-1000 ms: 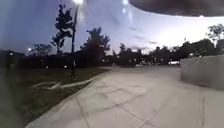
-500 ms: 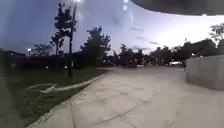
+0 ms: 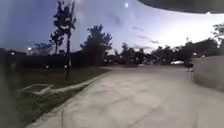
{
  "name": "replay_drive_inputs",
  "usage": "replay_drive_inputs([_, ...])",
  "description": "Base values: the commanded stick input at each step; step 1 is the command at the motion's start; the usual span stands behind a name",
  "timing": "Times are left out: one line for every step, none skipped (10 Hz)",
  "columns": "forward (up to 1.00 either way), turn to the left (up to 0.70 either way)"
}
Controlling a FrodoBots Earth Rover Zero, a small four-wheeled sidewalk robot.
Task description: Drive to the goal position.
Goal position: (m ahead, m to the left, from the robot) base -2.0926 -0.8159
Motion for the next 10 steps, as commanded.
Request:
replay_drive_inputs([0.70,0.00])
replay_drive_inputs([0.70,0.00])
replay_drive_inputs([0.70,0.00])
replay_drive_inputs([0.70,0.00])
replay_drive_inputs([0.70,0.00])
replay_drive_inputs([0.70,0.00])
replay_drive_inputs([0.70,0.00])
replay_drive_inputs([0.70,0.00])
replay_drive_inputs([0.70,0.00])
replay_drive_inputs([0.70,0.00])
